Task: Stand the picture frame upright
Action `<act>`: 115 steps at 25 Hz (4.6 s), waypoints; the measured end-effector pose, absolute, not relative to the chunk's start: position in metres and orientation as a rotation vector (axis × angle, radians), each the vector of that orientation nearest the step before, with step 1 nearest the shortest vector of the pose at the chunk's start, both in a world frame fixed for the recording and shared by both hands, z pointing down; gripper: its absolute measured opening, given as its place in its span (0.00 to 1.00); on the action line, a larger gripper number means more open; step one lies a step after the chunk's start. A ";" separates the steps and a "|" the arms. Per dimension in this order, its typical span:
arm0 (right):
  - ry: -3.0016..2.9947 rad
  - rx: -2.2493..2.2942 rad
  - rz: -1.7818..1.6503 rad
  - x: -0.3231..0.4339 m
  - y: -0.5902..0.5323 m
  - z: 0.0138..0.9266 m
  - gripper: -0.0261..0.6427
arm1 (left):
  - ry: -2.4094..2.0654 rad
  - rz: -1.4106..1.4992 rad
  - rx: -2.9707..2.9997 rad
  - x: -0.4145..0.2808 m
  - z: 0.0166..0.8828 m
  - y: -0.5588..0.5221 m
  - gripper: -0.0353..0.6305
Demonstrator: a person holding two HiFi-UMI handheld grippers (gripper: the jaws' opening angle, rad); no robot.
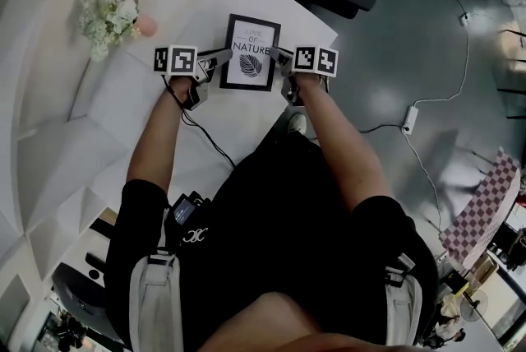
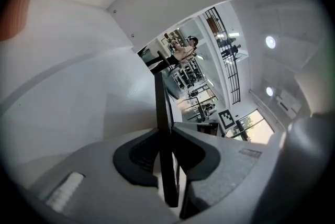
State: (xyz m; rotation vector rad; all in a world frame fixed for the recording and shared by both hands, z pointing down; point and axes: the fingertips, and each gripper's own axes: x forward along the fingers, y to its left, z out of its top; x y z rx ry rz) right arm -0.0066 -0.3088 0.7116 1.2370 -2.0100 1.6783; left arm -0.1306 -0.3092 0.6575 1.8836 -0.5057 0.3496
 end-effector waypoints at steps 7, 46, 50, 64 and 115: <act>-2.277 1.321 1.324 0.006 -0.334 0.634 0.14 | -0.629 0.342 2.120 -0.122 0.596 -0.314 0.17; -2.928 0.845 0.170 0.000 -0.281 0.424 0.14 | -1.982 0.348 2.183 -0.097 0.431 -0.193 0.18; -2.972 0.686 0.169 -0.039 -0.257 0.424 0.14 | -2.094 0.332 2.065 -0.124 0.432 -0.159 0.18; -3.010 0.236 0.164 -0.182 -0.150 0.432 0.14 | -2.343 0.224 1.693 -0.235 0.442 -0.031 0.18; -2.577 0.590 0.190 -0.460 -0.085 0.604 0.14 | -1.915 0.293 1.752 -0.540 0.630 0.016 0.19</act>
